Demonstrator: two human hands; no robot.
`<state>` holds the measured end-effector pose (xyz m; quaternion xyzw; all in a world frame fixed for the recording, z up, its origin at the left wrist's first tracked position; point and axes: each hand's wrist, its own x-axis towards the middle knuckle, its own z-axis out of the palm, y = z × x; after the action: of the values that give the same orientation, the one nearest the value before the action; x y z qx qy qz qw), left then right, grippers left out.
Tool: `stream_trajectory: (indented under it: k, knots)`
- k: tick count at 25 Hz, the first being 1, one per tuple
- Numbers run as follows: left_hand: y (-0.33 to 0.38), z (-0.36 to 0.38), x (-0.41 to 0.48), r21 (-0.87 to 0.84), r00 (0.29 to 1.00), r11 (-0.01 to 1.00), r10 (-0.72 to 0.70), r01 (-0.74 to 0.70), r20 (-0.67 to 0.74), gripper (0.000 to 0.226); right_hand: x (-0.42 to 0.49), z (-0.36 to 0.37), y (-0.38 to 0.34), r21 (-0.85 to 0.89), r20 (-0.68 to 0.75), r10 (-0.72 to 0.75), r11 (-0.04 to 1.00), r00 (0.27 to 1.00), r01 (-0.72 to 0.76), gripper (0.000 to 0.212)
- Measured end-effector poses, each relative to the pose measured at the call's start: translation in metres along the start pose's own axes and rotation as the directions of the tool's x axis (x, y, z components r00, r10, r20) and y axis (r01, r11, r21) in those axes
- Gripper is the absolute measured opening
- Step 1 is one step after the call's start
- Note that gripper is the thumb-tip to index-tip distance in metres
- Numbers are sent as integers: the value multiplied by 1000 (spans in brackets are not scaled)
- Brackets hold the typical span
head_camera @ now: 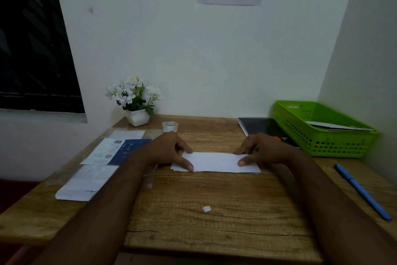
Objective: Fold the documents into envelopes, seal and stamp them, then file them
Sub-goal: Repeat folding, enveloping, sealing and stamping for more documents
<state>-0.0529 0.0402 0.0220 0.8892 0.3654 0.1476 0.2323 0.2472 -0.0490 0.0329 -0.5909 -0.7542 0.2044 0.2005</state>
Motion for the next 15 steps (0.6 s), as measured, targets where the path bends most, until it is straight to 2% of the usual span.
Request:
stream_trajectory:
  k: [3,12,15]
  knots:
    - [-1,1,-1,-34,1000,999,10,-11,-18,63,1,2,0,-9,-55,-38,999,998,37,14]
    - [3,8,-1,-82,1000,997,-8,5,-28,38,0,7,-7,-55,-184,-25,998,983,15,9]
    - [5,10,-2,-78,999,997,3,-7,-53,38,2,13,-9,-50,-168,-59,997,984,51,8]
